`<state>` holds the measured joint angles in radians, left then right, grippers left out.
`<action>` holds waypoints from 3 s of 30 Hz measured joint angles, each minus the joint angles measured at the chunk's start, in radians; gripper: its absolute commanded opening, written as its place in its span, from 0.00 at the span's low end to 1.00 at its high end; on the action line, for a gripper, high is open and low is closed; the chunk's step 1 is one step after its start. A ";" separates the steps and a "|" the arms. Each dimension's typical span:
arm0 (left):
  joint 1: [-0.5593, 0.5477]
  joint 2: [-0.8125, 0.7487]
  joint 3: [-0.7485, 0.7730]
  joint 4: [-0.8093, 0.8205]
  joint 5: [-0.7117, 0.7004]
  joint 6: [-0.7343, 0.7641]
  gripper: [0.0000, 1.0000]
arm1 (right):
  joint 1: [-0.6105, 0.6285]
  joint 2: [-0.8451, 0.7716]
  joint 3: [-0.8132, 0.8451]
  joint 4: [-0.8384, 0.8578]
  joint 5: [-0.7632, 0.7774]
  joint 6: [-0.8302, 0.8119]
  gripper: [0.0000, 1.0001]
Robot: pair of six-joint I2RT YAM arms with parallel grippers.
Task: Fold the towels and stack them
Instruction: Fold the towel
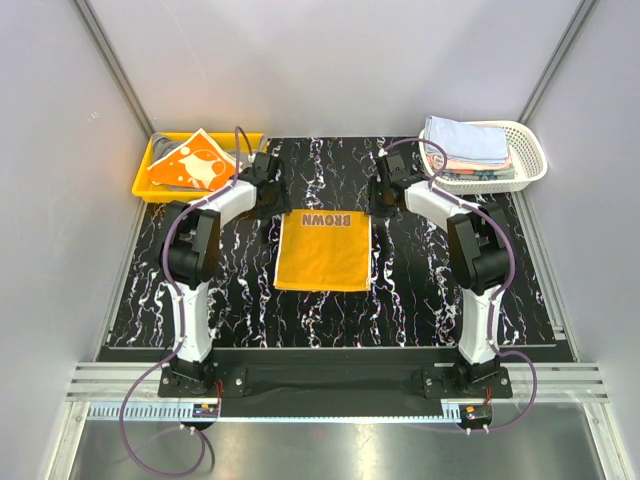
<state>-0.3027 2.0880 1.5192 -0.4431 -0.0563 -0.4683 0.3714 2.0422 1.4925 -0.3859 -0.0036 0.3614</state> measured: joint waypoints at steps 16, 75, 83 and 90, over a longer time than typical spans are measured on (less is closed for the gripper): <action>-0.007 0.037 0.032 0.011 -0.003 0.017 0.57 | 0.001 0.108 0.071 -0.001 0.032 -0.019 0.43; -0.003 -0.284 -0.433 0.537 0.081 0.021 0.00 | 0.001 -0.148 -0.174 0.283 -0.045 -0.058 0.06; -0.003 -0.365 -0.500 0.557 0.087 0.003 0.06 | 0.001 -0.251 -0.342 0.339 -0.092 -0.011 0.06; -0.003 -0.357 -0.463 0.538 0.087 0.001 0.20 | 0.001 -0.260 -0.336 0.351 -0.094 -0.006 0.06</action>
<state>-0.3061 1.7309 1.0561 0.0952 0.0303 -0.4675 0.3725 1.7821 1.1561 -0.0349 -0.0978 0.3557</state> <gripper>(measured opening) 0.170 0.066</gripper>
